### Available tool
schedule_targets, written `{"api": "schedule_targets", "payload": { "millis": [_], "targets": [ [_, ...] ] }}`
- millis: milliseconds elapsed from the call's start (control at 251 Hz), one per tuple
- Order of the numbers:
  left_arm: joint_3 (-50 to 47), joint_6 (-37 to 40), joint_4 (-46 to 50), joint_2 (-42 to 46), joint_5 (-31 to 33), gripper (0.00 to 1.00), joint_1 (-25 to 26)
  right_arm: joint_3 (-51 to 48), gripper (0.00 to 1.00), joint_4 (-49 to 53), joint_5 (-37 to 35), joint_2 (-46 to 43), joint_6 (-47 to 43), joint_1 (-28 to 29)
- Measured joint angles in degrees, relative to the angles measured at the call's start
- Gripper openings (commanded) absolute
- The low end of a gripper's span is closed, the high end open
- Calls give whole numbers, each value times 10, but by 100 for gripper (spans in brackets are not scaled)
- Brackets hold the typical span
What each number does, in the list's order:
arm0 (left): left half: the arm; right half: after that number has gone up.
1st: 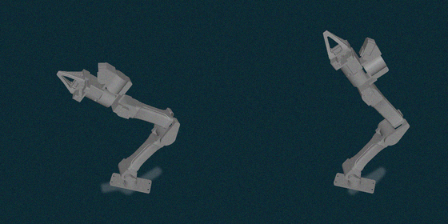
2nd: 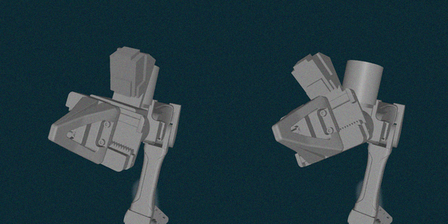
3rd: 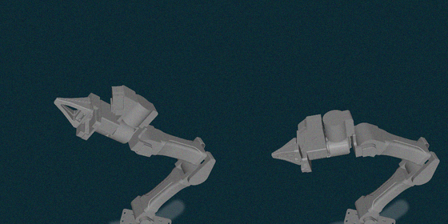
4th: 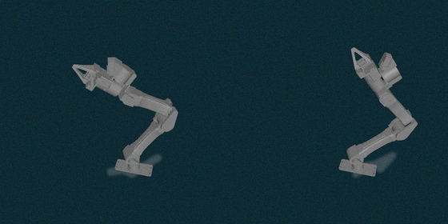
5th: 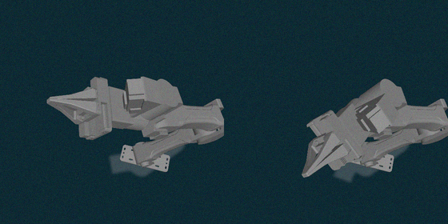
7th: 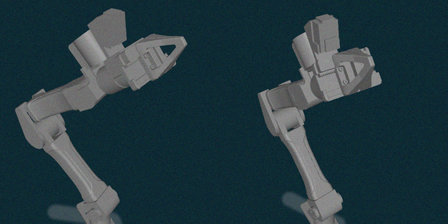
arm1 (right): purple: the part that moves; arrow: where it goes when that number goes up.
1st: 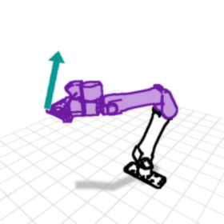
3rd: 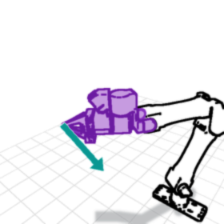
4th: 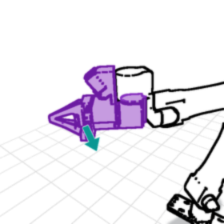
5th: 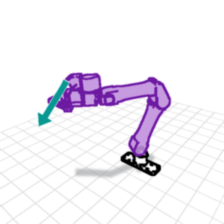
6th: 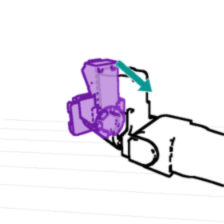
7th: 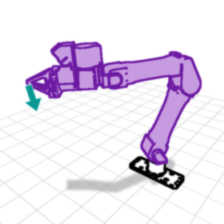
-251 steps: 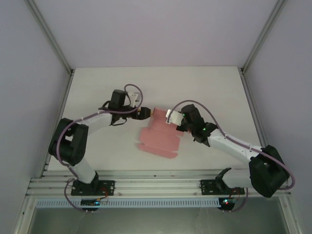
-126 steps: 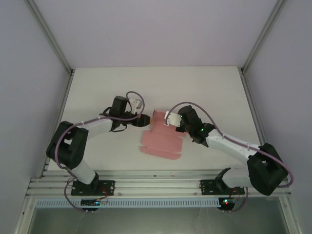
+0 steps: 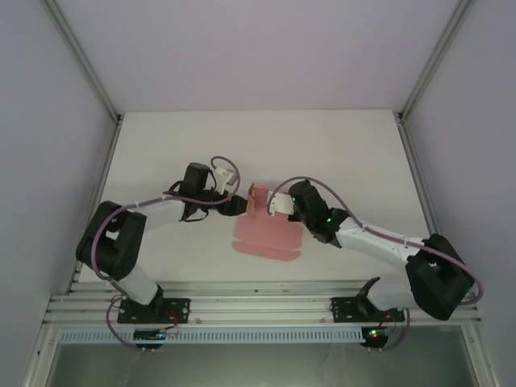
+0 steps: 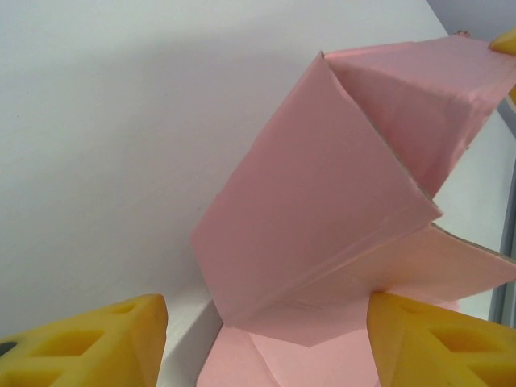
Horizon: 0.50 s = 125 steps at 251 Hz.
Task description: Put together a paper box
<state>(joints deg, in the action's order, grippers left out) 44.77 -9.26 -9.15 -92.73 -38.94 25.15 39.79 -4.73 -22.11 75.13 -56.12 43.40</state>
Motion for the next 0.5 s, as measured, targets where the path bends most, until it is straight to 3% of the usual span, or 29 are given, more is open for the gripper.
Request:
{"api": "schedule_targets", "payload": {
  "millis": [335, 499],
  "targets": [
    [-37, 12, -64, -4, 70, 64, 32, -37, 0, -49, -60, 14, -15, 51],
    [-54, 11, -110, -4, 136, 63, 65, -43, 0, -62, -82, 18, -12, 64]
  ]
}}
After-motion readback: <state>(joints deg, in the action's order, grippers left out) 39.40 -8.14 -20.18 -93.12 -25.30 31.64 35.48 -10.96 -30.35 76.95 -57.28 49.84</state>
